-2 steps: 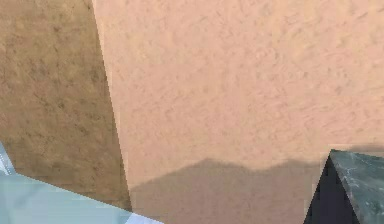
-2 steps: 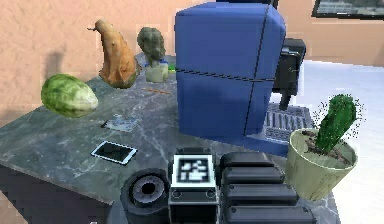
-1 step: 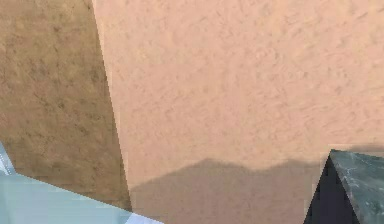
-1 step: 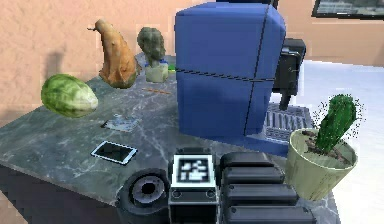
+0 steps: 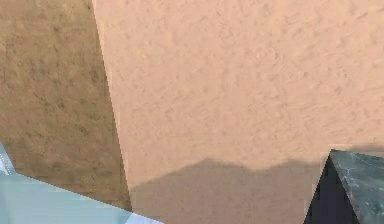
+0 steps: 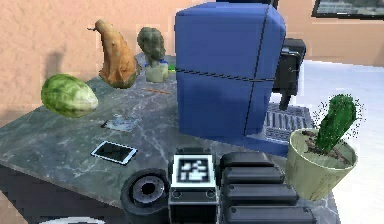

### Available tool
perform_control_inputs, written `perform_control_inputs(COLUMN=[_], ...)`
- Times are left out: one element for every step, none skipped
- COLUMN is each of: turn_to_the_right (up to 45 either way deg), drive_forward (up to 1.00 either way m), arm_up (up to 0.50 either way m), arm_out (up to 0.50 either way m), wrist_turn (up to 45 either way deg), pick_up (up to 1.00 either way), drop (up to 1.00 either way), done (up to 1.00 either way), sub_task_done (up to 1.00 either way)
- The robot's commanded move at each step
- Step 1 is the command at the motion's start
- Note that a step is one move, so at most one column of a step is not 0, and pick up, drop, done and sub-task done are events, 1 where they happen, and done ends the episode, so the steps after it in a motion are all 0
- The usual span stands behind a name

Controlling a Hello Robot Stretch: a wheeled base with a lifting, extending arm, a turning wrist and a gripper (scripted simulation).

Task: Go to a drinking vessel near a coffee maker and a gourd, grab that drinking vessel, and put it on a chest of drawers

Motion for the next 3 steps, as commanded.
perform_control_inputs(turn_to_the_right=[0.0,0.0,0.0], drive_forward=[0.0,0.0,0.0], arm_up=[0.0,0.0,0.0], arm_out=[0.0,0.0,0.0], wrist_turn=[45.0,45.0,6.0], pick_up=[0.0,0.0,0.0], drop=[0.0,0.0,0.0], done=[0.0,0.0,0.0], sub_task_done=[0.0,0.0,0.0])
